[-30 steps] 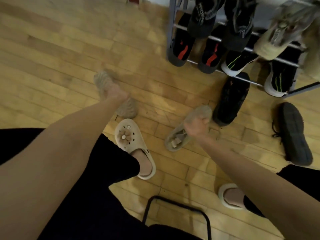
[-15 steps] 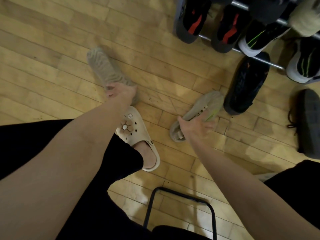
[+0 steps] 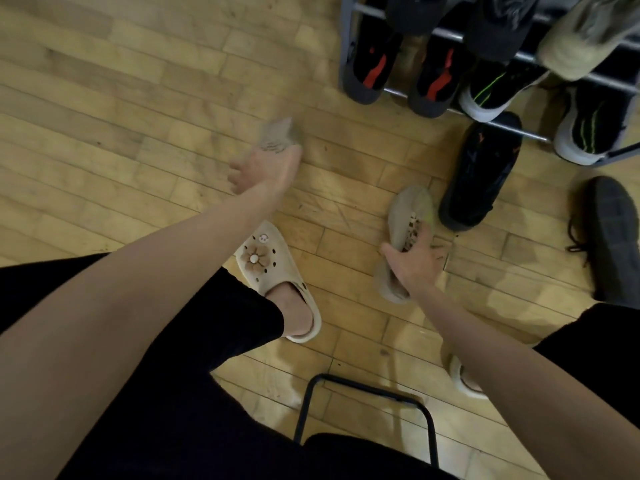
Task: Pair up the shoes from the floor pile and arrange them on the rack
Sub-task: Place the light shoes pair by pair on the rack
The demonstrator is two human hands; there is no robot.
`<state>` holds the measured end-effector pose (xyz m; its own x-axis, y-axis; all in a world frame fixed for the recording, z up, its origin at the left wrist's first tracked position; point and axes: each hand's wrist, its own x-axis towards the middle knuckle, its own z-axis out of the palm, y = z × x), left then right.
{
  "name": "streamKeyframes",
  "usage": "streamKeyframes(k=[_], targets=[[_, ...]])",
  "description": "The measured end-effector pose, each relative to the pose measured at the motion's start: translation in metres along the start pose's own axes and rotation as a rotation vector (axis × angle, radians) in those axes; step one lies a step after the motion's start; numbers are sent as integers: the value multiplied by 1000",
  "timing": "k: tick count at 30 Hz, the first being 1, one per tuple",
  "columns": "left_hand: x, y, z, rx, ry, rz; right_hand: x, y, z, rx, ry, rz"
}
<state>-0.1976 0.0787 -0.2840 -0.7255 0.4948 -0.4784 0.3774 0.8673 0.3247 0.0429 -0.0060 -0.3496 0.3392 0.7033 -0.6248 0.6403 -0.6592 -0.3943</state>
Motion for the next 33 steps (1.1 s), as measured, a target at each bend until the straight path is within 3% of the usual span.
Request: streamKeyframes(k=[5, 8, 13, 15, 19, 23, 28, 31, 33], targets=[[-54, 19, -11, 220, 23, 424, -10, 10, -39, 66, 81, -178], [-80, 30, -15, 262, -96, 561, -13, 15, -58, 55, 172, -253], [-116, 54, -15, 559, -589, 473, -15, 32, -75, 65, 229, -292], [-126, 61, -4, 688, -701, 413, -16, 42, -76, 53, 215, -277], [-129, 60, 36, 763, -695, 446, -15, 63, -74, -42, 200, -292], [-118, 51, 69, 678, -435, 661, -14, 77, -66, -104, 209, -273], [-107, 10, 102, 301, -554, 452, -9, 87, -58, -127, 179, -236], [-110, -33, 124, 293, -694, 272, -4, 91, -54, -152, 157, -237], [-116, -56, 138, 345, -705, 160, -2, 95, -51, -160, 132, -235]])
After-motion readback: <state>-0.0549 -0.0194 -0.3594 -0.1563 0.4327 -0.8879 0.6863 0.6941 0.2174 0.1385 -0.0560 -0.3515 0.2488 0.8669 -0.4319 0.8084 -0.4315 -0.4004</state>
